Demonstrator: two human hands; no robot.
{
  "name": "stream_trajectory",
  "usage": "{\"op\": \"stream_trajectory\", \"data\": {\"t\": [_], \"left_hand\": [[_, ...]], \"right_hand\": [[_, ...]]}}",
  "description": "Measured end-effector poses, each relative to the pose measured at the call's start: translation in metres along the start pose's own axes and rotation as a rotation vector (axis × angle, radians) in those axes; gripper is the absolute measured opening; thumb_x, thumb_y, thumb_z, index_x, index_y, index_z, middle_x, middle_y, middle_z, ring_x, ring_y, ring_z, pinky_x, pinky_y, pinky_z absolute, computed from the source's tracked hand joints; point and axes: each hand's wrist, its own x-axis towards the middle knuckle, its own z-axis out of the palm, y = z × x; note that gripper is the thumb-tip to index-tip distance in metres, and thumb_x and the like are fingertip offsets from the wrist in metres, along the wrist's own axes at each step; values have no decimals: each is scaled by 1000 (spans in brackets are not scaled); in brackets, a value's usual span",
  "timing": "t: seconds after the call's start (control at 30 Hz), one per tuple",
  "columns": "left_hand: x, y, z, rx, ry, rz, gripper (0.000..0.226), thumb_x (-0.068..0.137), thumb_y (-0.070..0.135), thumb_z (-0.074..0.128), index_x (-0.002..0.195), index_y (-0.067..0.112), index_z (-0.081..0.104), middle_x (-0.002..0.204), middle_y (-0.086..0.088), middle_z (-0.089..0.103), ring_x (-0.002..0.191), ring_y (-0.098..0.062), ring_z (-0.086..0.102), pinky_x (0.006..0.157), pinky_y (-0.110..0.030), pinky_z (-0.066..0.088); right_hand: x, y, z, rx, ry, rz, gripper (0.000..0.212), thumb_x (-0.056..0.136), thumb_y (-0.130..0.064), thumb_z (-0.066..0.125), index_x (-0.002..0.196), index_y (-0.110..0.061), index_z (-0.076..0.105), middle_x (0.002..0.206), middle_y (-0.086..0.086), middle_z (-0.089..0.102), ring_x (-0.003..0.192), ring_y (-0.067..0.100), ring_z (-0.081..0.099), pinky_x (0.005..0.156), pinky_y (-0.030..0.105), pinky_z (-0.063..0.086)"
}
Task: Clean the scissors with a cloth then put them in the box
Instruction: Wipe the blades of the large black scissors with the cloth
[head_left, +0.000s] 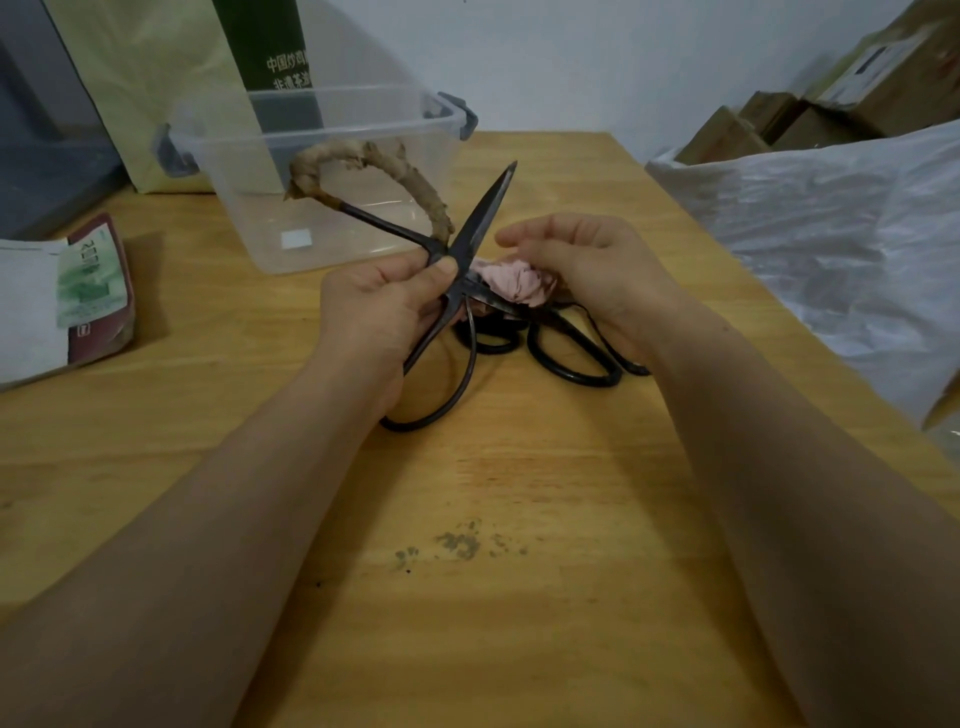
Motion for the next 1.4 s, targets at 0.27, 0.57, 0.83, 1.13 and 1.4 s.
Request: {"op": "stream_trajectory", "data": {"t": [0.27, 0.57, 0.83, 1.13, 1.4], "left_hand": [[-2, 3, 0, -14, -17, 44, 13, 88, -3, 58, 86, 5, 68, 74, -4, 74, 69, -15, 70, 67, -25, 58], [-4, 3, 1, 1, -22, 31, 14, 87, -2, 59, 84, 8, 69, 75, -2, 74, 72, -12, 71, 65, -19, 55], [-3, 1, 0, 23, 19, 51, 14, 85, -2, 62, 80, 10, 69, 71, -1, 73, 69, -12, 71, 66, -21, 56], [0, 3, 0, -16, 108, 31, 10, 83, -5, 63, 81, 4, 67, 69, -4, 72, 63, -14, 69, 65, -29, 60], [-4, 3, 3, -16, 68, 89, 15, 88, -4, 58, 82, 6, 67, 66, 1, 72, 63, -10, 70, 57, -18, 53]], "right_hand": [[-7, 2, -3, -148, -178, -42, 10, 87, -9, 64, 94, -6, 71, 83, 2, 71, 82, 1, 66, 78, 11, 50], [-6, -2, 8, -326, -132, -129, 19, 92, -13, 60, 92, 2, 72, 67, -4, 65, 59, 2, 56, 60, 11, 49], [-4, 6, 22, -318, -52, -218, 23, 94, -15, 56, 81, 0, 68, 65, 1, 58, 63, 9, 52, 69, 29, 48], [-2, 8, 17, -920, -34, -365, 28, 100, -28, 44, 101, -16, 69, 98, 1, 69, 99, 23, 58, 100, 36, 34], [0, 5, 33, -814, 40, -410, 23, 100, -25, 42, 99, -17, 64, 96, 0, 65, 99, 25, 57, 94, 42, 39]]}}
